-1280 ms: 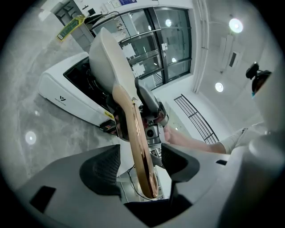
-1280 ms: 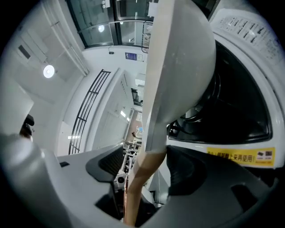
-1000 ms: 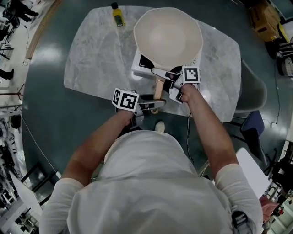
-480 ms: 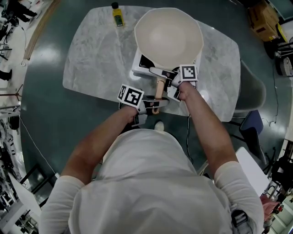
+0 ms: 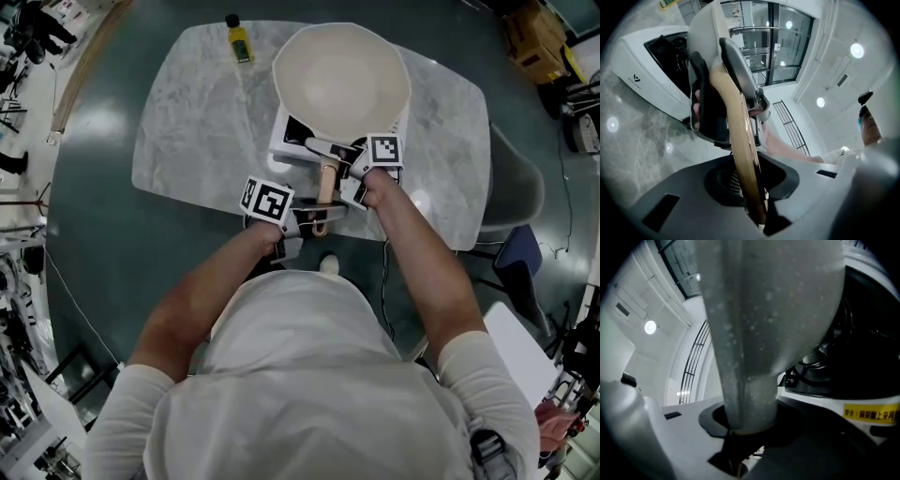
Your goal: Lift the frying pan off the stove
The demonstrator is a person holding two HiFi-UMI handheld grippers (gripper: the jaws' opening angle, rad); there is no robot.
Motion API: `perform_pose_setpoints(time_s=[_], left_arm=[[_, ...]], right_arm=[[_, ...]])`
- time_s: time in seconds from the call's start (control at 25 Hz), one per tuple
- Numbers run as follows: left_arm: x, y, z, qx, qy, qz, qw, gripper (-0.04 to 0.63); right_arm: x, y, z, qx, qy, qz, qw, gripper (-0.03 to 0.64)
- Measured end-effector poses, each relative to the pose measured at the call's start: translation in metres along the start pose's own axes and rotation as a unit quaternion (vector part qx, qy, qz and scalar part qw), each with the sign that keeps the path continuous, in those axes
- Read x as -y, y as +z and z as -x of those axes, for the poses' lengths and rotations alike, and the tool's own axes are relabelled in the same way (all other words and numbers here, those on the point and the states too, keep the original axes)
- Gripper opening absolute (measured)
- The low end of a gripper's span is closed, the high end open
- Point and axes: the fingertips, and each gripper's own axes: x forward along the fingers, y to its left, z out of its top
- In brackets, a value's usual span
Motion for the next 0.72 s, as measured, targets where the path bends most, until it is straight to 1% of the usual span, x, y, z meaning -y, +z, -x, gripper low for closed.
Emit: perform_pose_setpoints(time_s=[0.24,0.44,0.64,0.72], left_arm=[[0.016,0.005,-0.006,0.002,0.001,0.000,1.0000,0.078],[0.033,0.011,-0.008,0.007,0.004,-0.009,0.9999,0.080],[0.061,0.011,-0.022,-0.007,-0.005,-0.009,0.9999,0.080],[0.072,0.010,-0.020,-0.015,-0.012,-0.007,0.9998,0.080]], right_arm=[[-0.011,0.003,0.006,0.008,0.011,-0.022,1.000,0.158],[-0.031,0.011,0.014,0.017,0.025,-0.010,0.999,0.158],[-0.056,0.015,0.034,0.038,0.027,-0.014,0.999,0.158],[-0.066,0.015,0.035,0.046,0.023,-0.013,0.999,0.158]])
